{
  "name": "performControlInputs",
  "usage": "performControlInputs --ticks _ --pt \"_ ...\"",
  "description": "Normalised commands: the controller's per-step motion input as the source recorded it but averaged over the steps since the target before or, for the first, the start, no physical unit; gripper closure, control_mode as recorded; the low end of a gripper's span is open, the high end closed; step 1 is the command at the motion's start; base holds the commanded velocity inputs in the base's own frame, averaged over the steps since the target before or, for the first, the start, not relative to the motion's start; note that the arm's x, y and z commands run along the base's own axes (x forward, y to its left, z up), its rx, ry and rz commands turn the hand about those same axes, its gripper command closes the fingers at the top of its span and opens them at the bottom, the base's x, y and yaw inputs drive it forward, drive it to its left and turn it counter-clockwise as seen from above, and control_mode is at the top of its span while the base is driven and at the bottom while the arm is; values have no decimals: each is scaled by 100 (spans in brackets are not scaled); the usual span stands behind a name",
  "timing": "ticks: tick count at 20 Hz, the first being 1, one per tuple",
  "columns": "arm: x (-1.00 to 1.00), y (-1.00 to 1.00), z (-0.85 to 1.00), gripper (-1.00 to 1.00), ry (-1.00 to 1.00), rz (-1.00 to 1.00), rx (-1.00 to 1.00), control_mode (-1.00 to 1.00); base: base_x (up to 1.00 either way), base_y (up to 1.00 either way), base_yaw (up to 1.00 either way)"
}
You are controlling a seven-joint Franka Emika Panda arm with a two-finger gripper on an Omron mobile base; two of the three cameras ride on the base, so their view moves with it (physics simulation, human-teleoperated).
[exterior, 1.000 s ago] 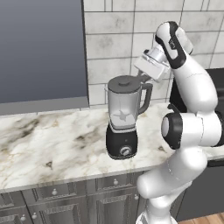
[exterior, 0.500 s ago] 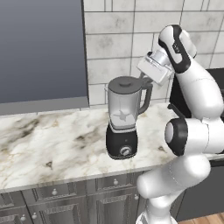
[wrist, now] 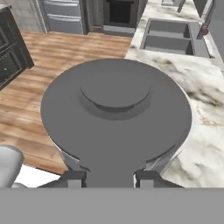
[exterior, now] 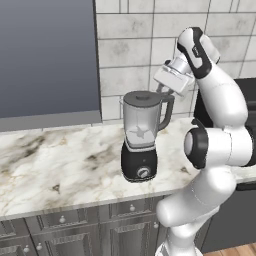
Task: Close the lid blender by securely placing the lid on top.
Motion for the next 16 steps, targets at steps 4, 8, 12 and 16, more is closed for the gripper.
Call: performControlInputs --ticks 4,8,12,16 --pt "-7 0 0 -100 -5 5 0 -100 0 0 0" --pt "-20 0 5 -100 -14 2 0 -100 0 0 0" --pt "-42 0 23 -100 -23 0 0 -100 0 0 0" --pt "-74 22 15 -100 -29 0 0 -100 0 0 0"
